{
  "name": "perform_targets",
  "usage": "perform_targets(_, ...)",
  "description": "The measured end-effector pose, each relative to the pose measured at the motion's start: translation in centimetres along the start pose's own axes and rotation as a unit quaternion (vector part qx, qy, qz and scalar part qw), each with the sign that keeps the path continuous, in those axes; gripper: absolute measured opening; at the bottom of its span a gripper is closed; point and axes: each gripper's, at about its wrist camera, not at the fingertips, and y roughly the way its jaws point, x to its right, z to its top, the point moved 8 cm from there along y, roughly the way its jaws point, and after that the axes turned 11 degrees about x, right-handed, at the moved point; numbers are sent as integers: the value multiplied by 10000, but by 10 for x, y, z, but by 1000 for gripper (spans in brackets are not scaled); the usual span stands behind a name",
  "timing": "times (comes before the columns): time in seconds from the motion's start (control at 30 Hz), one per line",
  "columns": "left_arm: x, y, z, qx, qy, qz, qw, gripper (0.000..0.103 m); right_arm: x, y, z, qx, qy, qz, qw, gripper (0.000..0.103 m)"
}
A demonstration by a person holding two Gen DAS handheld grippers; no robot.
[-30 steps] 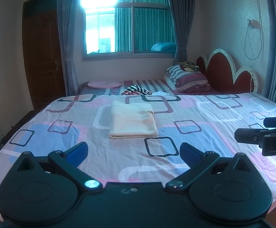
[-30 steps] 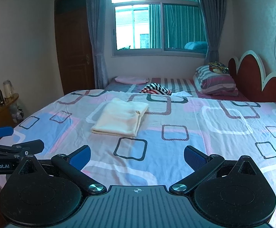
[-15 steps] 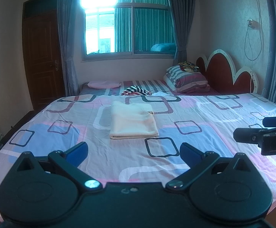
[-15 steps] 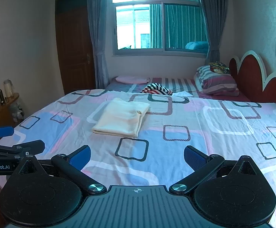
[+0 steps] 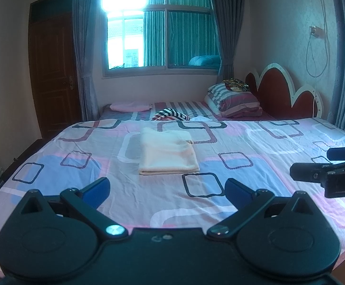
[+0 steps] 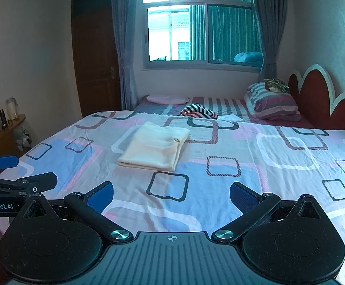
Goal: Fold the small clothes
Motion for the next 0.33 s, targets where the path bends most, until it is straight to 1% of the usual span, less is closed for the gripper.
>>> perform_targets(0.33,-3,-2,0,-42,-48,-24,10000,102,1,-3,-1,13,-28,56,10000,103)
